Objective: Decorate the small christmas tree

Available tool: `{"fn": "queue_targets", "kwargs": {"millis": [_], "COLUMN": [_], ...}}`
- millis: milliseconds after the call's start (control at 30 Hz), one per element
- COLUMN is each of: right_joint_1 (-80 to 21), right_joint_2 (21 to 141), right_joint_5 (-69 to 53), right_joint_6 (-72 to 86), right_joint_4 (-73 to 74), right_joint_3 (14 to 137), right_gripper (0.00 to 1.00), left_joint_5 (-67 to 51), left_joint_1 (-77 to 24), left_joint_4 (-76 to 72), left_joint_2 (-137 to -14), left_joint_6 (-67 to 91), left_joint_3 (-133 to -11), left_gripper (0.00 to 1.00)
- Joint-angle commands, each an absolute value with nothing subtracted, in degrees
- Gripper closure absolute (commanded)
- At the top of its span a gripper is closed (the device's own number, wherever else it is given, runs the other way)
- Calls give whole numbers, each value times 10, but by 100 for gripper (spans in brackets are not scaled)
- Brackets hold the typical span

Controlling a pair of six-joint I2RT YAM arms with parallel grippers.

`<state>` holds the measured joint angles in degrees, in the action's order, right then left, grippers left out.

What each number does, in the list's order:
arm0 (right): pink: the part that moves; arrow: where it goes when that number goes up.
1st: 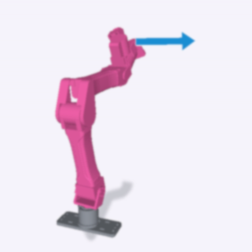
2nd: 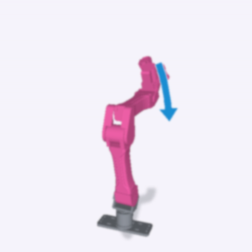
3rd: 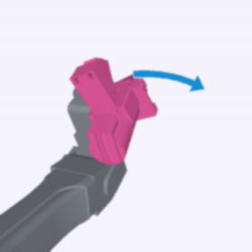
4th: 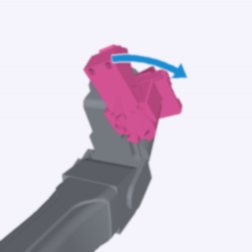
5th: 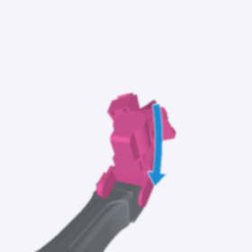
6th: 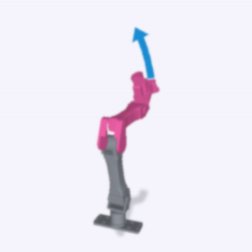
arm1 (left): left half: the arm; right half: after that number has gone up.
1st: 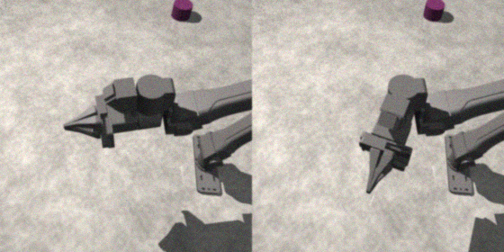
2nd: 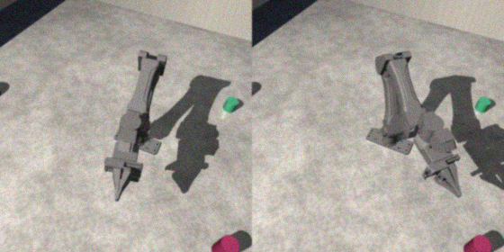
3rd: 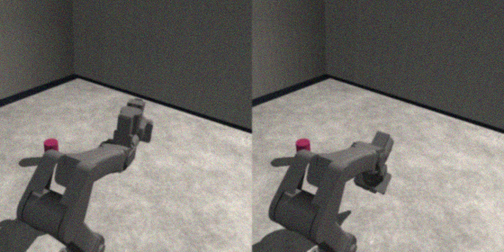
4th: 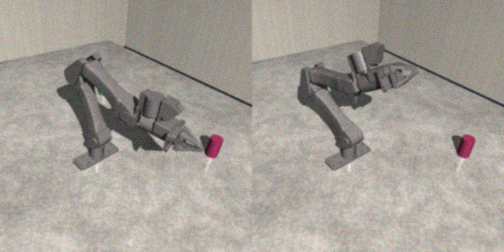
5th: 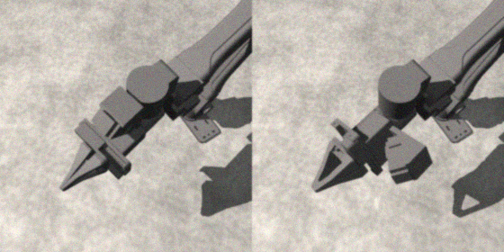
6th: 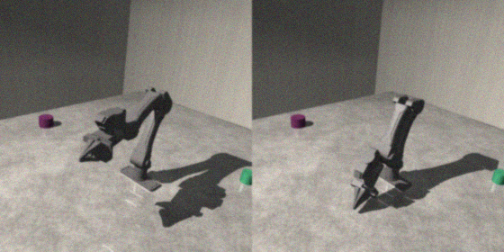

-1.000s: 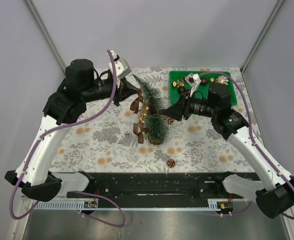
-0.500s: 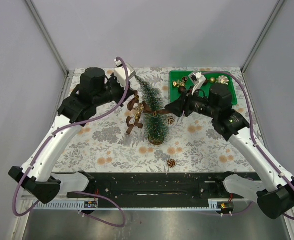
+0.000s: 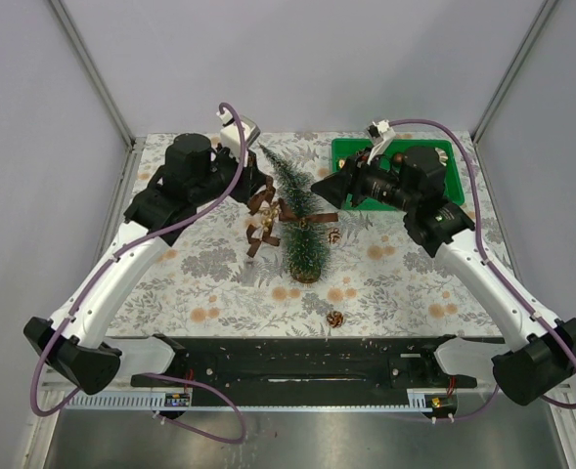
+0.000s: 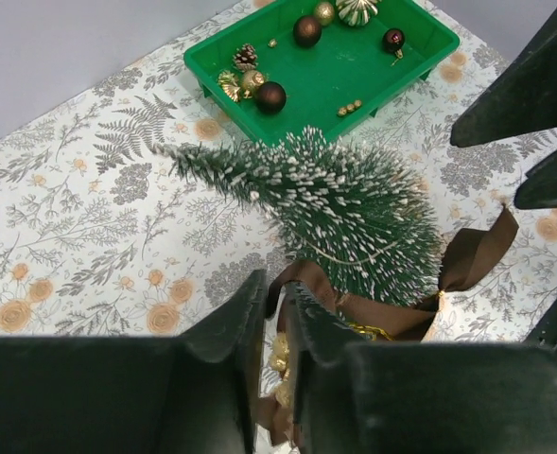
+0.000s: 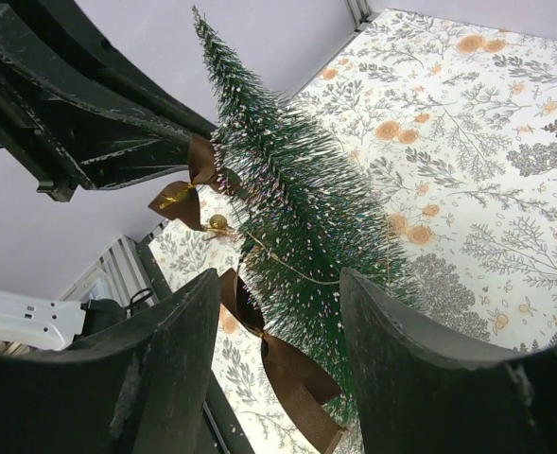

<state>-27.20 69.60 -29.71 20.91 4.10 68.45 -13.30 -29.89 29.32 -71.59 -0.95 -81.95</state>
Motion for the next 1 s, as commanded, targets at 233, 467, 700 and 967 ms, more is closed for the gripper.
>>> {"fn": "queue_targets", "kwargs": {"millis": [233,467,700,967], "right_joint_1": [-277,-276,-277,-276], "right_joint_2": [668,657,649,607], "right_joint_5": [-302,-286,-273,-243], "right_joint_6": [195,196,199,188], "right_joint_4": [30,34,42,72], "right_joint_3": [696,692,690,662], "right_gripper": [38,37,38,39], "left_joint_5": [-120,-97,-119,-179], "left_joint_1": [-296,-296,-296,-296], "left_joint_4": [277,311,324,352], "left_joint_2": [-707,-665,-649,-597], "left_joint_6": [11,-20,-25,-93], "left_joint_3": [-838,-827,-805,-652], "left_gripper": [22,14,14,19]}}
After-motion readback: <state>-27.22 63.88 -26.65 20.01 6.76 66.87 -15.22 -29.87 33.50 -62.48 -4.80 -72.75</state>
